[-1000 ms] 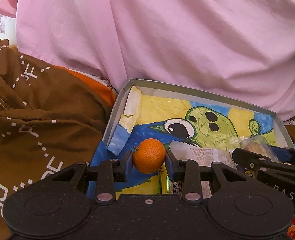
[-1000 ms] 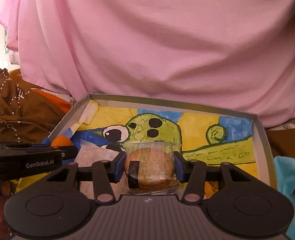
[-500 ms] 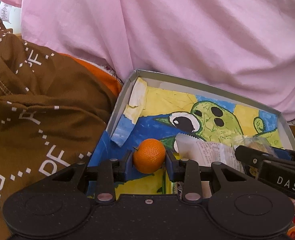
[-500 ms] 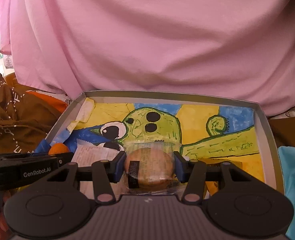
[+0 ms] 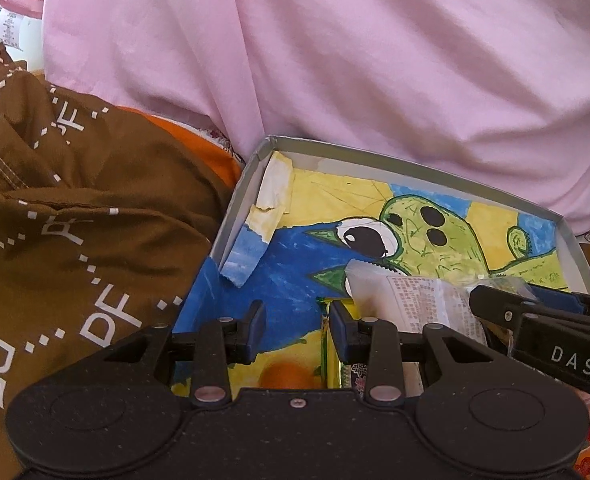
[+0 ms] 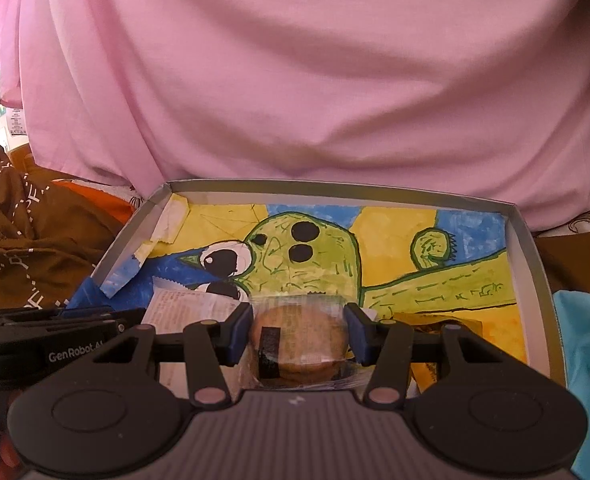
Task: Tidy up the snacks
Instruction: 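Lower the mandarin and pastry into the tray and open both tools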
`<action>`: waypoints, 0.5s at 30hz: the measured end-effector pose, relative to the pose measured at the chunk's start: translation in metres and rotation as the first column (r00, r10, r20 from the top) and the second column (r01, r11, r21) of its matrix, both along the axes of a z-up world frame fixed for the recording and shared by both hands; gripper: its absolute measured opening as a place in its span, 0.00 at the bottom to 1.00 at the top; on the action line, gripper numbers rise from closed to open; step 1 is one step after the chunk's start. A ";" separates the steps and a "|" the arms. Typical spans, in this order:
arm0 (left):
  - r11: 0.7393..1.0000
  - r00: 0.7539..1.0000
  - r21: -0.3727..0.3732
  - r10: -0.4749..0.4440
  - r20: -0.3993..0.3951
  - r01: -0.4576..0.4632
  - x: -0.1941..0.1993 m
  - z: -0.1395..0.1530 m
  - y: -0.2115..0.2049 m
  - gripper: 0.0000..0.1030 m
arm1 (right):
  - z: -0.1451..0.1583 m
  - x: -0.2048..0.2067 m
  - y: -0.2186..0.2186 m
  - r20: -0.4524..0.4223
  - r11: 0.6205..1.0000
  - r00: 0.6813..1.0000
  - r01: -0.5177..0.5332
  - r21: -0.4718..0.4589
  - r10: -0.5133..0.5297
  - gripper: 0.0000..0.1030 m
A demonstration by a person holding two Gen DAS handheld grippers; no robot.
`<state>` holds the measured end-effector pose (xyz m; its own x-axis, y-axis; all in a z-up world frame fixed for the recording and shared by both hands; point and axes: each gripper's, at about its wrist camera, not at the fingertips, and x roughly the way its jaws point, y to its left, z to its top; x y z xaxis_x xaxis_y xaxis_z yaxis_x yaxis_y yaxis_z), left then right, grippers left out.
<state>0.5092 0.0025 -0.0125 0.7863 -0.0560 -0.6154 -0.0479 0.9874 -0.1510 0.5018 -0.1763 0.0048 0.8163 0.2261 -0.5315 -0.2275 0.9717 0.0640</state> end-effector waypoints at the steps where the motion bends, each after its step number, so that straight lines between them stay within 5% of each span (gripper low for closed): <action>1: 1.000 1.000 0.001 0.002 0.000 -0.001 0.000 0.000 0.000 0.39 | 0.000 0.000 0.000 0.000 1.000 1.000 0.000 0.000 0.000 0.53; 15: 1.000 1.000 -0.004 0.022 0.015 -0.022 -0.007 0.007 0.003 0.66 | 0.008 -0.008 -0.005 0.011 1.000 1.000 0.002 -0.011 -0.002 0.63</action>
<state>0.5024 0.0050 -0.0058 0.7967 -0.0413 -0.6030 -0.0669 0.9855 -0.1559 0.4942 -0.1808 0.0129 0.8227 0.2192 -0.5245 -0.2266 0.9726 0.0510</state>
